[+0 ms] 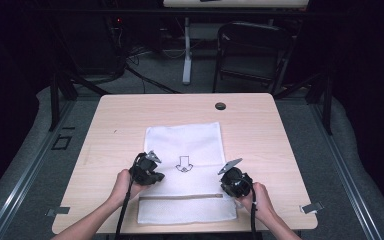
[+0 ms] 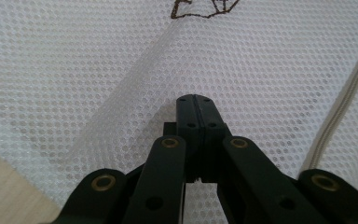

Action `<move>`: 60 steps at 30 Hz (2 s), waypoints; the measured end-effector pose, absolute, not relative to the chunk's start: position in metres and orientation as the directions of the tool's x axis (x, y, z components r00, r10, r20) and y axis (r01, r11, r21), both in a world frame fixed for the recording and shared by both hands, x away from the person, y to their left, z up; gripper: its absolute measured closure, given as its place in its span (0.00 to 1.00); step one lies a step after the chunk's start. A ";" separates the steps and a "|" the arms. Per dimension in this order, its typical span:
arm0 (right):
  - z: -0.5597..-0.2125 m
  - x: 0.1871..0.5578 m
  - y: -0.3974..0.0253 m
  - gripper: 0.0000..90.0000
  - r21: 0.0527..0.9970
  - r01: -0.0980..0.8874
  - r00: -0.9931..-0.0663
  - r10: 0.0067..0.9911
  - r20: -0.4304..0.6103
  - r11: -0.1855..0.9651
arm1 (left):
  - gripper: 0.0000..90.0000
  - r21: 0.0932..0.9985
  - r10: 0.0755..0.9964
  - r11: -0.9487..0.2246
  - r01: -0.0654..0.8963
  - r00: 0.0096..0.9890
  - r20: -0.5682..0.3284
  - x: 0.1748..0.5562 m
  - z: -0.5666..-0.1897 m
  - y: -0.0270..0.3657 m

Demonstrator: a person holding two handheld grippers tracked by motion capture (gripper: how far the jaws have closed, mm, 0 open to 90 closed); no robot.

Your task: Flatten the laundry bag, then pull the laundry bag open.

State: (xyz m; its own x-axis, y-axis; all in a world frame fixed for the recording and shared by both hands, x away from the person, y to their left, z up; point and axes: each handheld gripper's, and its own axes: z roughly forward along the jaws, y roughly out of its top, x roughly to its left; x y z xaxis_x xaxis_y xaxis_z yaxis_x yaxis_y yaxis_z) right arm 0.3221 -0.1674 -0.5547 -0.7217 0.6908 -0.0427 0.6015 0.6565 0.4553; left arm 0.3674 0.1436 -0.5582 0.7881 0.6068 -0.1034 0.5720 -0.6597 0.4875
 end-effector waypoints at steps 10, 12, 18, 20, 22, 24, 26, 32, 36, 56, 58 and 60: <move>-0.556 0.322 -0.168 1.00 0.447 0.620 -0.713 0.701 -0.025 0.645 | 1.00 0.500 0.627 -0.641 0.582 0.773 -0.096 0.374 -0.561 0.145; -0.556 0.321 -0.168 1.00 0.447 0.620 -0.712 0.701 -0.023 0.645 | 1.00 0.506 0.626 -0.640 0.579 0.774 -0.094 0.375 -0.562 0.144; -0.556 0.321 -0.169 1.00 0.448 0.622 -0.713 0.701 -0.016 0.643 | 1.00 0.509 0.620 -0.642 0.573 0.779 -0.094 0.375 -0.562 0.144; -0.556 0.322 -0.169 1.00 0.444 0.614 -0.722 0.692 -0.019 0.653 | 1.00 0.509 0.616 -0.645 0.570 0.782 -0.095 0.375 -0.562 0.144; -0.556 0.322 -0.170 0.97 0.464 0.618 -0.719 0.695 0.007 0.634 | 0.90 0.533 0.595 -0.639 0.555 0.795 -0.114 0.374 -0.559 0.146; -0.554 0.322 -0.171 0.91 0.472 0.610 -0.727 0.686 0.015 0.636 | 0.76 0.558 0.581 -0.635 0.534 0.806 -0.111 0.371 -0.554 0.145; -0.548 0.321 -0.171 0.83 0.489 0.601 -0.732 0.681 0.019 0.633 | 0.61 0.576 0.569 -0.628 0.523 0.814 -0.117 0.369 -0.550 0.145; -0.533 0.313 -0.177 0.52 0.521 0.602 -0.733 0.678 0.061 0.604 | 0.35 0.593 0.568 -0.621 0.513 0.816 -0.110 0.363 -0.547 0.140; -0.528 0.311 -0.184 0.48 0.525 0.611 -0.725 0.685 0.072 0.592 | 0.21 0.613 0.567 -0.616 0.495 0.819 -0.092 0.360 -0.542 0.137; -0.548 0.312 -0.189 1.00 0.430 0.669 -0.705 0.701 0.109 0.606 | 0.21 0.668 0.467 -0.634 0.389 0.882 -0.070 0.339 -0.537 0.105; -0.550 0.314 -0.189 1.00 0.432 0.664 -0.711 0.694 0.114 0.610 | 0.21 0.670 0.459 -0.639 0.378 0.886 -0.062 0.338 -0.537 0.102; -0.551 0.314 -0.187 1.00 0.432 0.659 -0.715 0.691 0.108 0.615 | 0.21 0.669 0.445 -0.643 0.373 0.893 -0.071 0.338 -0.538 0.098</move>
State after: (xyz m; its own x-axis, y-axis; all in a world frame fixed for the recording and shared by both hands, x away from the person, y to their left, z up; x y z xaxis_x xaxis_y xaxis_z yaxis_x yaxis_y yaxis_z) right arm 0.3141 -0.1872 -0.5513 -0.7150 0.6908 0.1076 0.6593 0.6151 0.4324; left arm 0.3377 0.0978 -0.5382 0.8926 0.4452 -0.0705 0.3734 -0.6427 0.6689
